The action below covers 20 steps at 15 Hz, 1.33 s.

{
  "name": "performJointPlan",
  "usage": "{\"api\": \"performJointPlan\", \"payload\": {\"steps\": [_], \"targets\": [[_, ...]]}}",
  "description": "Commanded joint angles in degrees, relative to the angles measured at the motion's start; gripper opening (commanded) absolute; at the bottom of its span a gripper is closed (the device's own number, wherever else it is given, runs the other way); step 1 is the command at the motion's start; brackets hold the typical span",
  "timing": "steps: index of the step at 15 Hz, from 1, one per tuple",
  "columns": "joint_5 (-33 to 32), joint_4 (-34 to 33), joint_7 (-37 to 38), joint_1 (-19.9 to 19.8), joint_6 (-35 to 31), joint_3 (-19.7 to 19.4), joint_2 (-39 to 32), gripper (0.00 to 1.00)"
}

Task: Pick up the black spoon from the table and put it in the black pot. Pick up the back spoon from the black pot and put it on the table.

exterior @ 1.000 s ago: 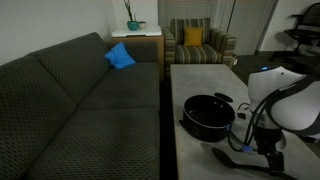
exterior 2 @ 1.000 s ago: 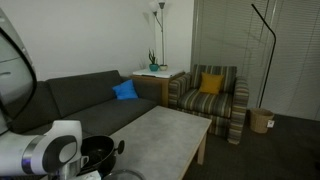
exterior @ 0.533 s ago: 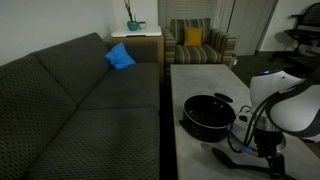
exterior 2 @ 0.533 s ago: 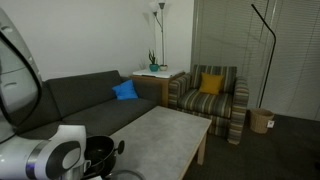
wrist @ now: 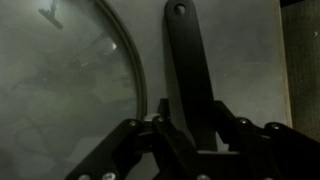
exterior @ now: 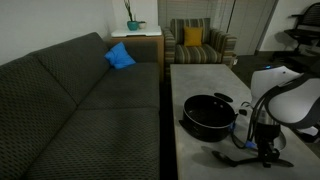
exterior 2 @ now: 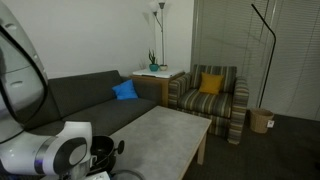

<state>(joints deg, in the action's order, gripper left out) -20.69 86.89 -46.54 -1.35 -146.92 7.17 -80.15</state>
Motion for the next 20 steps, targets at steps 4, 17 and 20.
{"api": "performJointPlan", "payload": {"steps": [4,17,20], "targets": [[1.3,-3.9,-2.8,-0.7,-1.4,1.4,-5.0,0.07],[1.0,16.0,10.6,3.2,1.2,-0.9,9.5,0.07],[0.8,21.3,15.1,3.2,1.5,-1.0,13.2,0.07]]}}
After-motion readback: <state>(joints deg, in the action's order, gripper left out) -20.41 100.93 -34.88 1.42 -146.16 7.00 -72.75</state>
